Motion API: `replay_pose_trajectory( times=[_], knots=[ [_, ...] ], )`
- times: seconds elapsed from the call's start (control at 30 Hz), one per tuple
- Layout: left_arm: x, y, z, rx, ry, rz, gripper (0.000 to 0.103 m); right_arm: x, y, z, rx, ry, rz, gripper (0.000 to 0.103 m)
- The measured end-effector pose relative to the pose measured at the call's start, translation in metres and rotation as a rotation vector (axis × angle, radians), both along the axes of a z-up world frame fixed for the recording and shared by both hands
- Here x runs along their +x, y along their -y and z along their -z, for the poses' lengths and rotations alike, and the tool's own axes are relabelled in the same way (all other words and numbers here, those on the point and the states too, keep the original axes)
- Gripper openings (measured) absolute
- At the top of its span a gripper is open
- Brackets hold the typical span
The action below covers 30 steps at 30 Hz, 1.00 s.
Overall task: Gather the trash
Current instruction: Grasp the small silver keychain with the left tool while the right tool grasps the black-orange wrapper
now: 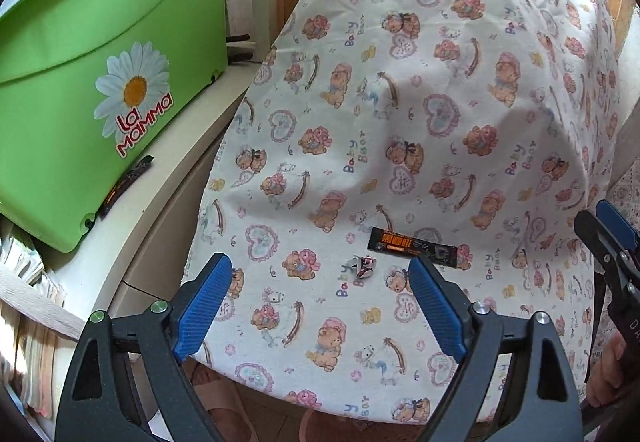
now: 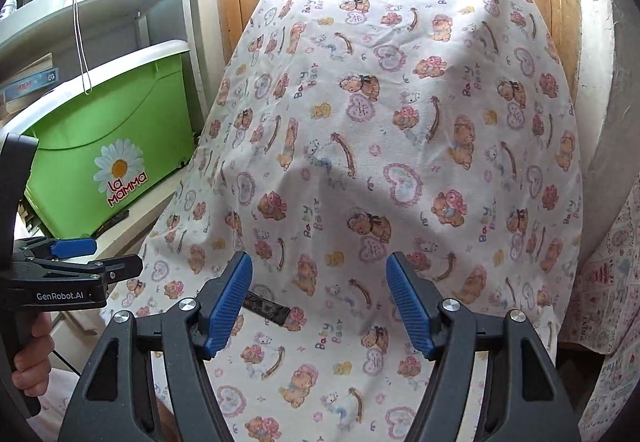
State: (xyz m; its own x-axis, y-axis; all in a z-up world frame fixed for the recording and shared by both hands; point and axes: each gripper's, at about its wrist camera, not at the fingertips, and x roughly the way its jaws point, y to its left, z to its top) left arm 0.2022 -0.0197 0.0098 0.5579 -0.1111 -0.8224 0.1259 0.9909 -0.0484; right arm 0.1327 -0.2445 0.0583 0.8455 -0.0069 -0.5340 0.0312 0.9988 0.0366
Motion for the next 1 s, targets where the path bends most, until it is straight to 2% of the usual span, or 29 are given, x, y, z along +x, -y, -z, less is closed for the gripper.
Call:
replay_pose_trajectory(
  times=[0.13,0.27,0.33,0.4,0.5,0.67,0.9,1.0],
  knots=[
    [0.01,0.002,0.025,0.01,-0.055,-0.008,0.085,0.013,0.007,0.018,0.028,-0.053,-0.001,0.072],
    [0.023,0.001,0.033,-0.006,-0.094,-0.018,0.08,0.022,0.011,0.028,-0.041,-0.059,0.026,0.072],
    [0.028,-0.003,0.035,-0.047,-0.113,-0.029,0.074,0.026,0.015,0.032,-0.04,-0.074,0.029,0.072],
    [0.033,-0.006,0.037,-0.08,-0.137,-0.038,0.063,0.029,0.019,0.035,-0.019,-0.09,0.031,0.072],
    [0.039,-0.007,0.042,-0.103,-0.182,-0.029,0.051,0.032,0.024,0.04,0.008,-0.109,0.027,0.072],
    [0.041,-0.003,0.047,-0.121,-0.211,-0.024,0.051,0.035,0.022,0.044,-0.001,-0.119,0.028,0.072],
    [0.05,-0.008,0.06,-0.201,-0.286,-0.037,0.051,0.041,0.028,0.048,0.087,-0.146,0.025,0.072],
    [0.052,-0.007,0.063,-0.221,-0.291,-0.027,0.046,0.045,0.034,0.052,0.121,-0.16,0.041,0.072]
  ],
)
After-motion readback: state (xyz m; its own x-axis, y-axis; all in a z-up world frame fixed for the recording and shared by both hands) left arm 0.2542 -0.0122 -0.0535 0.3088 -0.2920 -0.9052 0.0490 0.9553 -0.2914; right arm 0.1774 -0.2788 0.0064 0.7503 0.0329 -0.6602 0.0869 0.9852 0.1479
